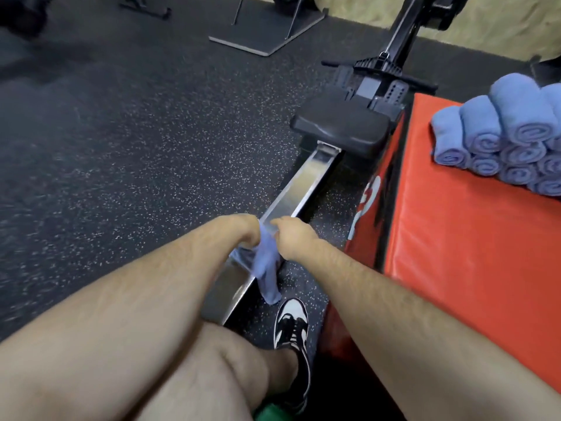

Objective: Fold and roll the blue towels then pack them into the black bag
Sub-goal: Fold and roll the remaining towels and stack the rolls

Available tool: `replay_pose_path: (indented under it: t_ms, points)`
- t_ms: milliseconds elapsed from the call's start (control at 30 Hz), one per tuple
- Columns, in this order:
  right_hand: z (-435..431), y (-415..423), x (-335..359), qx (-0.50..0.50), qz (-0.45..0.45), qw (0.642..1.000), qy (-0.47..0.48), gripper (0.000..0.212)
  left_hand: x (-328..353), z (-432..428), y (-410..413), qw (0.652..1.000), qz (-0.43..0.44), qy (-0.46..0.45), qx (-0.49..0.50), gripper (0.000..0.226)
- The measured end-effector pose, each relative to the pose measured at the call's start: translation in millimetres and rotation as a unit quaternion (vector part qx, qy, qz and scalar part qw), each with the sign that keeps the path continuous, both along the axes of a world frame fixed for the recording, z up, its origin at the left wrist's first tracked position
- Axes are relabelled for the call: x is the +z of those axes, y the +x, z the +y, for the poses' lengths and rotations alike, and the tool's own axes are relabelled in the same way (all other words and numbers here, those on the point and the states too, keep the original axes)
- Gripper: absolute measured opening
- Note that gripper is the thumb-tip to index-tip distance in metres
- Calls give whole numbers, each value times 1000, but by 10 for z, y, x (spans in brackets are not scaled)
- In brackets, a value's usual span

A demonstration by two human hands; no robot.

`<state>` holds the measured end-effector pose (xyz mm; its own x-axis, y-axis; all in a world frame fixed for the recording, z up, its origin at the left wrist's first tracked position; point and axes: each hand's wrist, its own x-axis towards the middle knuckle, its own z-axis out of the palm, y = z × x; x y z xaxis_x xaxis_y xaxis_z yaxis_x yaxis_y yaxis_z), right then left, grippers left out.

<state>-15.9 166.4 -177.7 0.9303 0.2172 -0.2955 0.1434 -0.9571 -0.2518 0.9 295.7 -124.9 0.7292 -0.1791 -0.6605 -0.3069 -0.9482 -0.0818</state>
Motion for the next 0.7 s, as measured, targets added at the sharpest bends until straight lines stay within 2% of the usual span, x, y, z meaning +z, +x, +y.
replay_pose_path:
  t_ms: [100,167,300,367,467,533,600,700]
  points:
    - [140,43,-157,-1,14,1000,27,21,-123,73,-24,995,71,-8,65,29]
    - [212,51,-227,-4,7,1000,25,27,-230,102,-26,992,92,-17,90,28]
    - [288,49,-288,-77,41,995,52,27,-132,42,-20,995,1,-49,92,30]
    - [271,40,-252,-120,74,985,102,22,-40,-24,-37,989,-34,-80,115,31]
    - [125,43,-98,-170,57,968,176,21,3,-18,-4,969,-81,-163,169,25]
    - [-54,60,88,-197,15,955,223,22,44,-54,48,921,-119,-288,236,16]
    - [-263,54,359,-223,-29,931,287,17,202,-184,83,847,-146,-420,292,12]
    - [-578,17,853,-237,-119,897,355,19,578,-472,66,743,-154,-580,297,13]
